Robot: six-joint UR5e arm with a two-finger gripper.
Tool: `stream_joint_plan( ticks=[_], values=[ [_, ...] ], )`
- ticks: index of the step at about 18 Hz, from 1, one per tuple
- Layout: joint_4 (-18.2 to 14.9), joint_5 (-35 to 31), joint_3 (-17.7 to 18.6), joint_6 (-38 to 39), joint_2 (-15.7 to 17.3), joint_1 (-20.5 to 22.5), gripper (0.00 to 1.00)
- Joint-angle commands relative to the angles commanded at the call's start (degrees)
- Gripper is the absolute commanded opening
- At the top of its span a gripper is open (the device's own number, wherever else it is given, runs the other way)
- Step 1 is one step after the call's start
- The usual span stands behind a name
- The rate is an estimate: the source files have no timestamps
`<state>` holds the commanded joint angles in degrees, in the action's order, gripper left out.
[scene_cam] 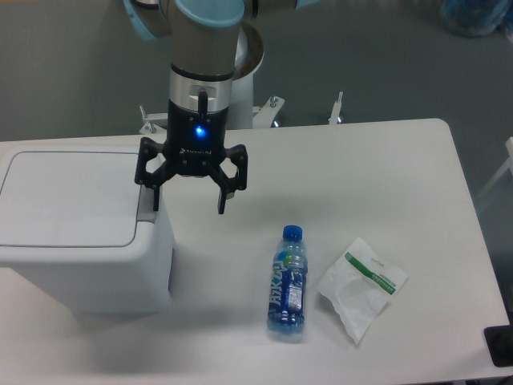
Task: Open the trash can
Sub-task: 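Press the gripper down on the trash can lid edge to release it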
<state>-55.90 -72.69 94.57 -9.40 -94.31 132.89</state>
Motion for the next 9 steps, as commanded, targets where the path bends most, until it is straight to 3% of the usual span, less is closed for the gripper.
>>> stream_joint_plan(
  ticks=[9],
  values=[
    [0.09,-0.09,0.35,0.00,0.00,0.00,1.00]
  ],
)
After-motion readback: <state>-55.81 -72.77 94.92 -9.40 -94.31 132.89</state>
